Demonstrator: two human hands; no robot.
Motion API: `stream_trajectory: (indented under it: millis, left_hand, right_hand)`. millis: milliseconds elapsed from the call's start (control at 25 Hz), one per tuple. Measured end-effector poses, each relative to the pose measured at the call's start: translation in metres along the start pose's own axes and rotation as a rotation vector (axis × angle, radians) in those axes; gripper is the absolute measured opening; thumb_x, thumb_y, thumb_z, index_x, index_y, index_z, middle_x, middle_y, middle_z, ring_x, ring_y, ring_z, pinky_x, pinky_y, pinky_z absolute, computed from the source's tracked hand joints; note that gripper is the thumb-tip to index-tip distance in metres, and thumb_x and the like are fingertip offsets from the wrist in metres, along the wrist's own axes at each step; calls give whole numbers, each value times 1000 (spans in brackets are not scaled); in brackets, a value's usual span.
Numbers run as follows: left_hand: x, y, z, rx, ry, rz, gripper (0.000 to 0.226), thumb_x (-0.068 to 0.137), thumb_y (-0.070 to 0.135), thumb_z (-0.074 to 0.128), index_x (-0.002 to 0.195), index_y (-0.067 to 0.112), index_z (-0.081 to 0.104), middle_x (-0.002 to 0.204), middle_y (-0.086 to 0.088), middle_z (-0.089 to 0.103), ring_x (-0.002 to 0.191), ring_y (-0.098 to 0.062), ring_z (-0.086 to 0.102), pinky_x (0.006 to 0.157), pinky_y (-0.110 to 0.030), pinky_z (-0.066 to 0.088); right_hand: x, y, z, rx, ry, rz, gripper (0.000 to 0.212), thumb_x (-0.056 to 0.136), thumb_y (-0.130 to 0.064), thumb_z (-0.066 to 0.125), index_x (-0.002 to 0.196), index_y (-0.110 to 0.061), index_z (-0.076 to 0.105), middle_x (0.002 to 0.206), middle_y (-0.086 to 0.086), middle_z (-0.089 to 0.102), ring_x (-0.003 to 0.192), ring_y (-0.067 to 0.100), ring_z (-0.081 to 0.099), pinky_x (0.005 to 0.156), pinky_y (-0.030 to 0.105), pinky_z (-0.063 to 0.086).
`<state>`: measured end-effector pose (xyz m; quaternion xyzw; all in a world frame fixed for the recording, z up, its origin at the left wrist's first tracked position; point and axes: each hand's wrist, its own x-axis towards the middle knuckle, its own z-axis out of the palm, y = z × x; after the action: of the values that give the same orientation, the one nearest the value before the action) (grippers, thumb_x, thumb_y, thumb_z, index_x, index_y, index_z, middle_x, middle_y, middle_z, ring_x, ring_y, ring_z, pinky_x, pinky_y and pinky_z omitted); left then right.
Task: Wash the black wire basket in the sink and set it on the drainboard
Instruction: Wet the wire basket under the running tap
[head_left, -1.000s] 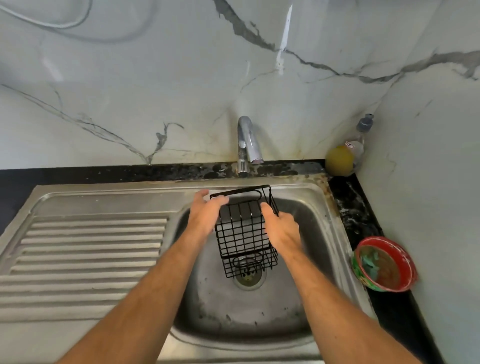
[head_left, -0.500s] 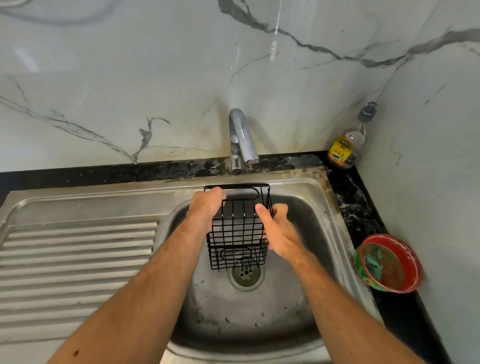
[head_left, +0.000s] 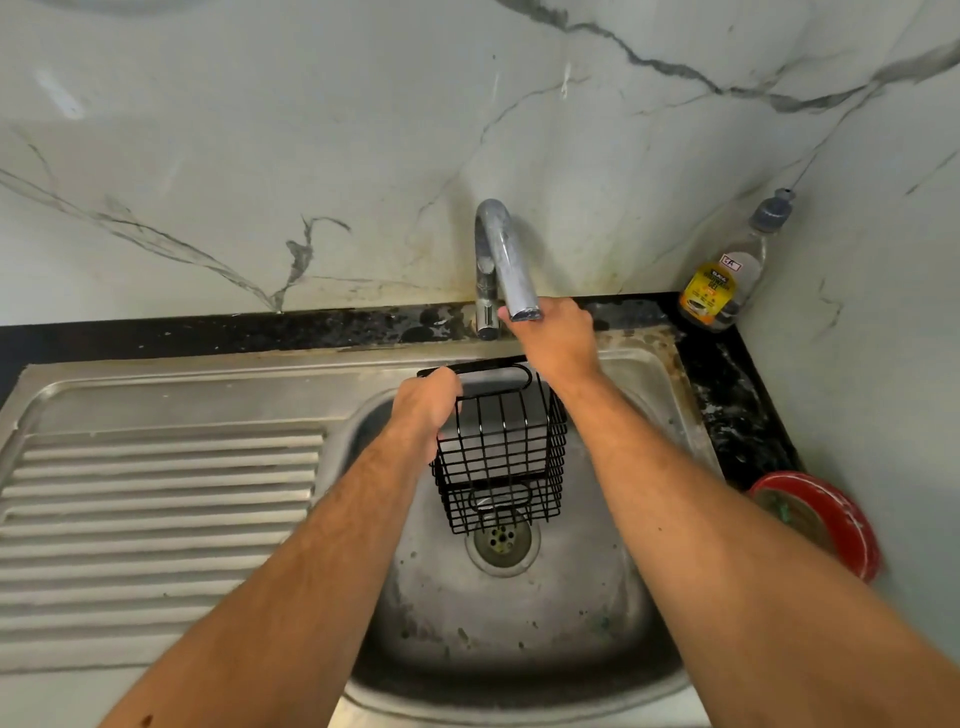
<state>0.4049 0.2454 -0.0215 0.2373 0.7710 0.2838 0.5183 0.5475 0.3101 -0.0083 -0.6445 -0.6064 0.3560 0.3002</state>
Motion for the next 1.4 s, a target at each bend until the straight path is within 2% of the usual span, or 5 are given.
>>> stream_trajectory:
  millis: [160, 360, 640, 1080, 1400]
  left_hand:
    - [4, -1, -6, 28, 10, -2, 36, 81, 20, 53, 112, 5, 63, 110, -9, 62, 97, -25, 56, 82, -38, 49]
    - [6, -3, -8, 6, 13, 14, 18, 87, 17, 52, 100, 9, 61, 97, -7, 61, 85, -21, 52, 69, -34, 41]
    - [9, -7, -12, -5, 28, -10, 24, 81, 18, 53, 101, 8, 62, 101, -8, 60, 85, -22, 50, 69, -34, 42]
    - [8, -5, 0, -48, 18, -25, 17, 83, 17, 54, 98, 11, 60, 92, -6, 61, 82, -20, 47, 72, -36, 40]
    - [7, -5, 7, -54, 4, -31, 4, 87, 14, 54, 90, 14, 56, 83, -4, 59, 80, -19, 46, 70, -34, 38]
  right_hand:
    - [8, -2, 24, 179, -28, 90, 27, 83, -35, 81, 101, -16, 75, 92, -1, 74, 84, 16, 70, 81, 34, 59]
    - [13, 2, 34, 139, 61, 69, 23, 85, -35, 77, 85, -13, 73, 80, 6, 73, 74, 26, 71, 70, 48, 61]
    - [20, 4, 36, 203, 42, 35, 27, 84, -29, 77, 95, -4, 74, 89, 10, 74, 81, 25, 72, 77, 42, 62]
    - [58, 8, 21, 7, -324, -105, 37, 80, -35, 82, 108, -10, 77, 111, 5, 76, 102, 19, 69, 96, 35, 53]
    - [82, 15, 46, 9, -443, -106, 12, 70, -33, 89, 73, -31, 77, 88, -17, 76, 93, 5, 69, 102, 39, 51]
